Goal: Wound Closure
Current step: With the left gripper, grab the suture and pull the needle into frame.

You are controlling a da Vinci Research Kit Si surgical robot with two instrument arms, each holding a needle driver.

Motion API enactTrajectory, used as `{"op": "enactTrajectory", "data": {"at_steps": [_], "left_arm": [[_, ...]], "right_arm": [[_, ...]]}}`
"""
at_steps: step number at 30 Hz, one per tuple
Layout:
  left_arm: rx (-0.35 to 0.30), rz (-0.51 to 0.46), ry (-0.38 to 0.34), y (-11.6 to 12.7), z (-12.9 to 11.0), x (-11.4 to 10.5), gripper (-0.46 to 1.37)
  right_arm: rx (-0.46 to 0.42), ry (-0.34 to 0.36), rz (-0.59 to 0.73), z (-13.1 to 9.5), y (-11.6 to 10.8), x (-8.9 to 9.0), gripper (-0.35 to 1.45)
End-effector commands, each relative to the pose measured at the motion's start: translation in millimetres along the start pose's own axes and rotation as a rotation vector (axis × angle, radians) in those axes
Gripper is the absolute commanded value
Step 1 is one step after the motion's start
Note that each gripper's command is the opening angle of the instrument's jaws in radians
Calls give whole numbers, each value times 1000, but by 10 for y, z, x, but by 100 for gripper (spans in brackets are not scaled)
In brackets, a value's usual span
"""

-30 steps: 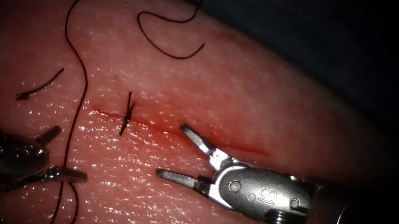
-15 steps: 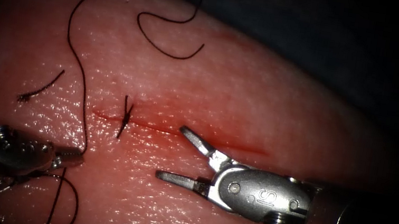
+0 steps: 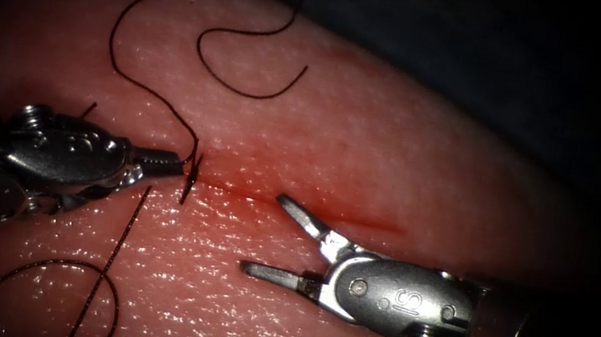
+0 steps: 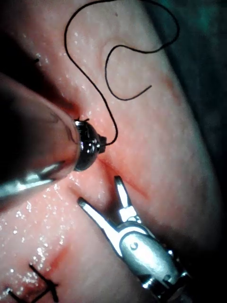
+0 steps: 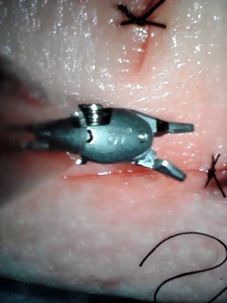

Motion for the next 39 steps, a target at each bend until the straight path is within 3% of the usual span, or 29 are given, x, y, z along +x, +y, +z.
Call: {"op": "enactTrajectory", "data": {"at_steps": [1, 7, 13, 18, 24, 31, 35, 37, 38, 39], "left_arm": [[-9, 11, 11, 1, 3, 11, -35], [-7, 73, 26, 0, 28, 61, -35], [-78, 100, 58, -8, 71, 104, -35], [-81, 145, 79, -22, 100, 135, -35], [-36, 227, 100, -54, 130, 171, -35], [49, 285, 158, -99, 164, 212, -35], [82, 287, 197, -107, 178, 226, -35], [62, 283, 201, -104, 180, 227, -35], [40, 263, 204, -102, 180, 226, -17], [7, 246, 208, -99, 180, 224, 33]], "right_arm": [[0, 1, -1, 0, 0, -1, 71], [1, 3, -4, -7, 0, -3, 70], [-36, -20, -8, -22, 2, -5, 70], [-65, -39, -11, -38, 4, -6, 70], [-105, -49, -4, -59, 8, -10, 69], [-125, -54, 3, -64, 6, -14, 68], [-133, -55, 3, -60, 3, -14, 70], [-129, -53, 3, -59, 2, -14, 70], [-129, -53, 3, -59, 2, -13, 70], [-130, -53, 3, -59, 2, -13, 70]]}}
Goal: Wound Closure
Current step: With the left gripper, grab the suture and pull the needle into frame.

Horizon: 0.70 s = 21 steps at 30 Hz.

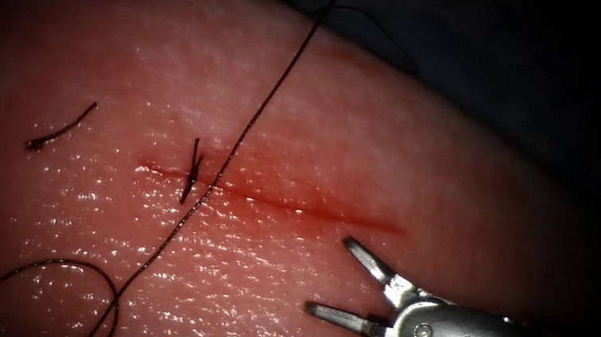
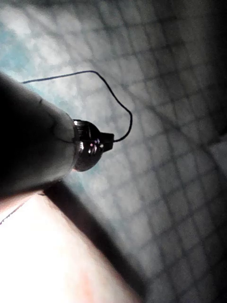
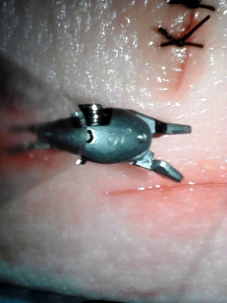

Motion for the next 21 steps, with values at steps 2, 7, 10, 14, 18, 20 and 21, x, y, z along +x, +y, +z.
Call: {"op": "enactTrajectory", "data": {"at_steps": [2, 7, 10, 14, 18, 20, 21], "left_arm": [[-34, -33, 7, 6, -2, -3, 93], [-156, -40, 25, 26, -19, -10, 136], [-228, -59, 29, 40, -36, -19, 136], [-341, -51, 36, 59, -67, -36, 136], [-365, -31, 39, 71, -94, -53, 136], [-370, 1, 38, 76, -110, -67, 136], [-362, 21, 39, 78, -115, -73, 136]], "right_arm": [[-1, 0, 5, 0, 0, 0, 70], [1, 2, 5, 1, 0, -1, 71], [2, 3, 5, 2, 0, -1, 71], [3, 4, 5, 4, -1, -1, 71], [6, 6, 6, 5, -3, 0, 71], [7, 7, 6, 6, -3, 0, 71], [9, 8, 6, 6, -4, 0, 71]]}}
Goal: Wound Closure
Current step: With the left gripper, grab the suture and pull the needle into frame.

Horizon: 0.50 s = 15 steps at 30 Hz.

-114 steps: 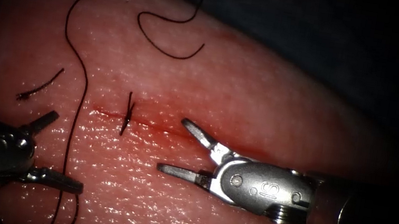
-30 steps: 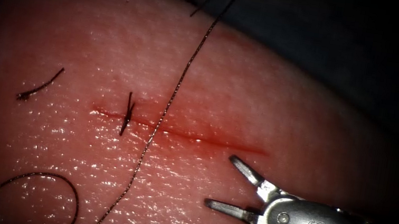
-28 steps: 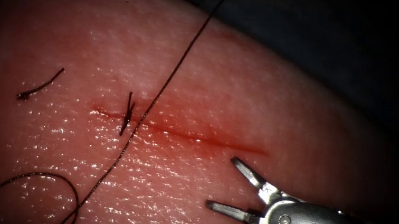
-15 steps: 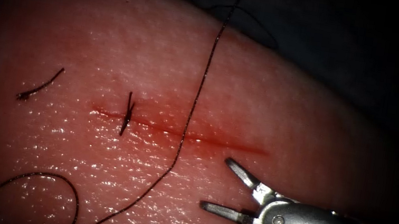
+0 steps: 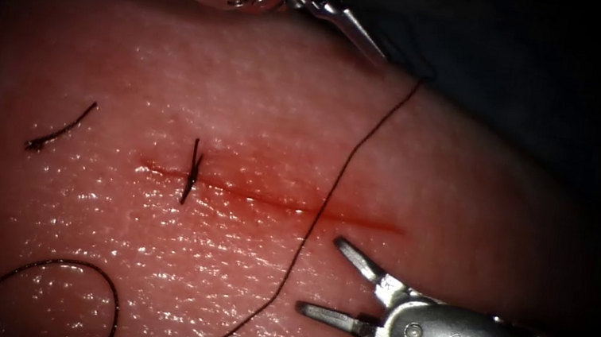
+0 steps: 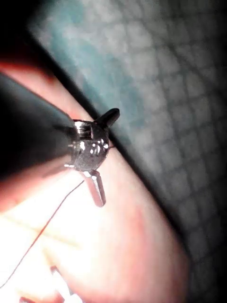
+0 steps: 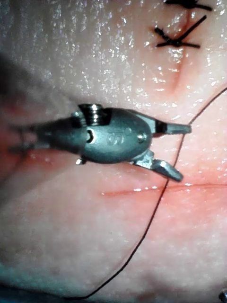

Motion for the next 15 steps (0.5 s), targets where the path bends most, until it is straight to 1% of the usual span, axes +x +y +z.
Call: {"op": "enactTrajectory", "data": {"at_steps": [1, 3, 4, 5, 7, 9, 12, 15], "left_arm": [[7, 18, -3, 0, -2, -2, 136], [16, 45, -9, 7, -13, -16, 136], [31, 60, -12, 10, -18, -23, 136], [32, 59, -13, 12, -23, -27, 136], [38, 45, -14, 16, -33, -35, 135], [60, 23, -14, 24, -46, -44, 123], [61, 2, -14, 40, -61, -54, 121], [53, -6, -15, 61, -75, -65, 120]], "right_arm": [[-1, 3, 1, 0, 0, 0, 71], [1, 4, 1, 1, -1, 0, 71], [1, 4, 1, 1, -1, 0, 71], [3, 5, 1, 1, -1, 0, 71], [3, 5, 1, 2, -1, 0, 71], [3, 5, 1, 1, -1, 0, 71], [5, 6, 1, 0, 0, 0, 71], [11, 8, 6, -2, 1, -1, 70]]}}
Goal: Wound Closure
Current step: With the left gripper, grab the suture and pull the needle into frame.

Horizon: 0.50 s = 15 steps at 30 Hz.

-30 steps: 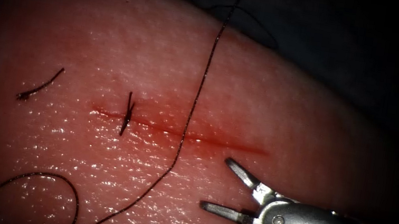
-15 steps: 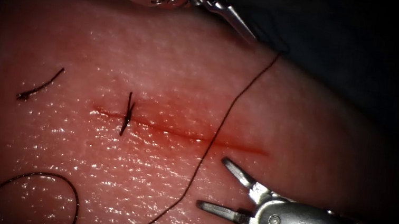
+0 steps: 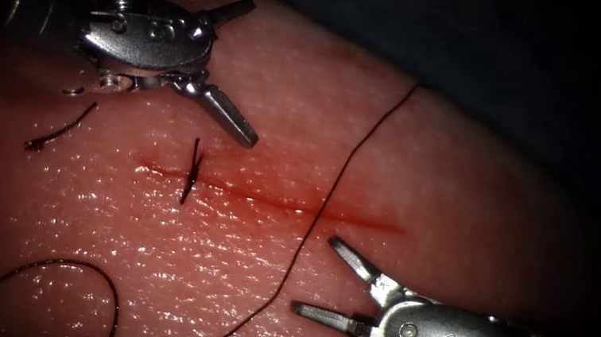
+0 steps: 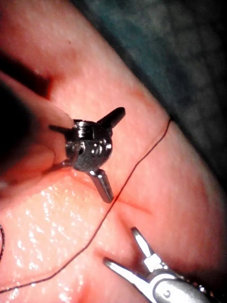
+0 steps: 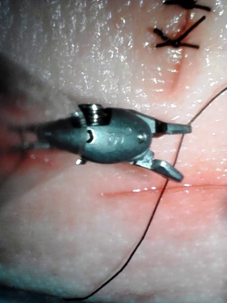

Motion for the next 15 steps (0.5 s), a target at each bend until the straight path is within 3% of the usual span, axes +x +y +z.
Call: {"op": "enactTrajectory", "data": {"at_steps": [1, 6, 8, 11, 15], "left_arm": [[-7, 4, 0, 10, -6, -5, 120], [-54, -13, -43, 50, -30, -25, 97], [-54, -13, -150, 68, -38, -30, 93], [-49, -3, -251, 87, -45, -35, 92], [-41, -11, -287, 108, -48, -37, 95]], "right_arm": [[-4, -2, 1, -2, 1, 0, 70], [-17, -11, -1, -8, 6, -1, 70], [-25, -16, -2, -12, 8, -2, 70], [-38, -24, -3, -17, 10, -2, 70], [-65, -39, -4, -24, 13, -3, 71]]}}
